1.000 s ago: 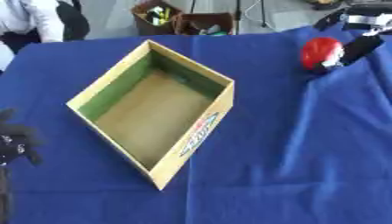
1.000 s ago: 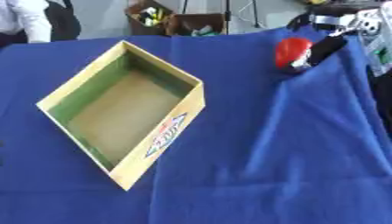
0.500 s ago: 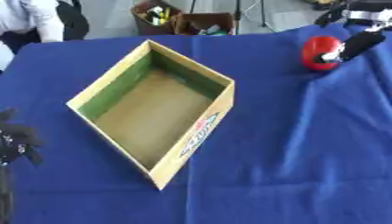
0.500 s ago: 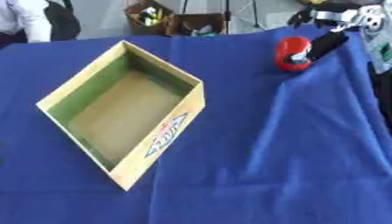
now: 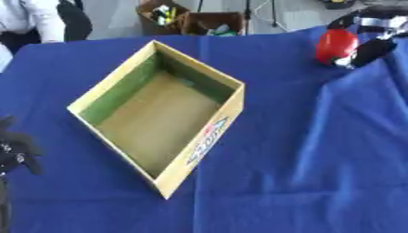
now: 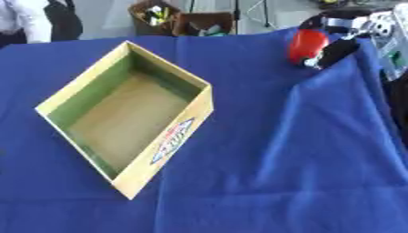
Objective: Pick up objects on the table and place them in the box.
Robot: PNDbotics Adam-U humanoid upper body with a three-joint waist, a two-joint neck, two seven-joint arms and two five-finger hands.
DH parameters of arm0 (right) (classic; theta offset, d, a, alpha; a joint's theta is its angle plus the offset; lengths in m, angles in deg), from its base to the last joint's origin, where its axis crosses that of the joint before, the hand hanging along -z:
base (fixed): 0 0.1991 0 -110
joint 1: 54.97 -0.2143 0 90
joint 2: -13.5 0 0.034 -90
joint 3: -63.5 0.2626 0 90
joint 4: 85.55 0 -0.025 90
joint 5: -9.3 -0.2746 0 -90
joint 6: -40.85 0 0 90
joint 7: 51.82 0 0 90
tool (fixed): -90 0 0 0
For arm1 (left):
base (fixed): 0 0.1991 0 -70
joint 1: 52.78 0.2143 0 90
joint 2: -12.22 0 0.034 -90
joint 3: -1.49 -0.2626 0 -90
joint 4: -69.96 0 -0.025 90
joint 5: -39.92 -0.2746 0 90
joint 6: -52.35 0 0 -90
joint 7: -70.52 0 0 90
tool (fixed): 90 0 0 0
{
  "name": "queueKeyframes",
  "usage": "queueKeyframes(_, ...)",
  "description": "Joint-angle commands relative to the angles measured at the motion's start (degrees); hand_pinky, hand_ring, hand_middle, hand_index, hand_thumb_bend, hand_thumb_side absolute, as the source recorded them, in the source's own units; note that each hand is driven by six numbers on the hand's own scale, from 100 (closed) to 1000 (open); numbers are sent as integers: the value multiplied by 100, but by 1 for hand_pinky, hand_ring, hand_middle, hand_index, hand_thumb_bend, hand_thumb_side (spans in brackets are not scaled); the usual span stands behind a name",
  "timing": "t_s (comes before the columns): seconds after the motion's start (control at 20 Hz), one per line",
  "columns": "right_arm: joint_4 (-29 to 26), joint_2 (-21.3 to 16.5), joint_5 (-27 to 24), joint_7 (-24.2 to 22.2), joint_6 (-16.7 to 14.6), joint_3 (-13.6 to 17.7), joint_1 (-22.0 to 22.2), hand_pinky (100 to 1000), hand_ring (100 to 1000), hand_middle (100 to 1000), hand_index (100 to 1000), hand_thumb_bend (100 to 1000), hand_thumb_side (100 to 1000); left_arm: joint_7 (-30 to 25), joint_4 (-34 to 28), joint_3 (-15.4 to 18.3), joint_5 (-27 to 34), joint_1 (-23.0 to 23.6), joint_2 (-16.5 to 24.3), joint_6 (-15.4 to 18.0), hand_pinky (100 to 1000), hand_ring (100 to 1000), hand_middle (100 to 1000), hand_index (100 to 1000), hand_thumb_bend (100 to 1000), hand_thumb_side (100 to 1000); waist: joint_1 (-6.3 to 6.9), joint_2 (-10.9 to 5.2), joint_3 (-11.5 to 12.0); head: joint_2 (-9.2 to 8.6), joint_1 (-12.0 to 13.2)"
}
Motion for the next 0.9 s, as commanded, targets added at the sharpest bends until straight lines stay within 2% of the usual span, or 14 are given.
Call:
queueKeyframes(0.05, -26, -172, 90, -42, -15, -14, -73, 849, 964, 876, 964, 234, 422, -6, -105, -2, -8, -40, 37, -9, 293, 484, 522, 821, 100, 959, -15, -117, 5, -72, -16)
queueKeyframes(0.1, -21, -174, 104, -46, -10, -11, -71, 849, 964, 876, 964, 234, 422, -5, -105, -1, -9, -41, 36, -9, 293, 484, 522, 821, 100, 959, -14, -115, 5, -76, -18)
queueKeyframes(0.2, -19, -166, 118, -19, 12, 6, -64, 840, 956, 866, 959, 322, 404, -3, -105, -3, -7, -43, 33, -10, 293, 484, 522, 822, 100, 960, -12, -111, 4, -91, -29)
queueKeyframes(0.4, -17, -123, 154, 160, 59, -5, -26, 822, 941, 839, 949, 392, 400, -13, -105, -12, -1, -53, 14, -15, 293, 484, 522, 822, 100, 959, -6, -98, 7, -135, -56)
queueKeyframes(0.6, 8, -106, 202, 359, 86, -20, -3, 806, 927, 832, 944, 388, 397, 2, -105, -5, 2, -56, 12, -12, 293, 483, 522, 821, 100, 958, -2, -93, 16, -140, -66)
queueKeyframes(0.65, 24, -109, 218, 378, 89, -25, 1, 780, 895, 829, 937, 325, 363, 1, -105, -6, 2, -58, 9, -12, 292, 483, 523, 819, 100, 960, -7, -87, 14, -136, -71)
queueKeyframes(0.7, 46, -114, 237, 386, 95, -29, 6, 776, 891, 828, 937, 317, 353, -1, -105, -8, 2, -60, 5, -15, 292, 483, 523, 819, 100, 960, -12, -81, 12, -132, -76)
queueKeyframes(0.9, 103, -123, 250, 417, 129, -8, 22, 731, 862, 792, 912, 326, 348, 15, -105, 0, 6, -66, -1, -19, 293, 483, 523, 819, 100, 958, -22, -73, 7, -129, -88)
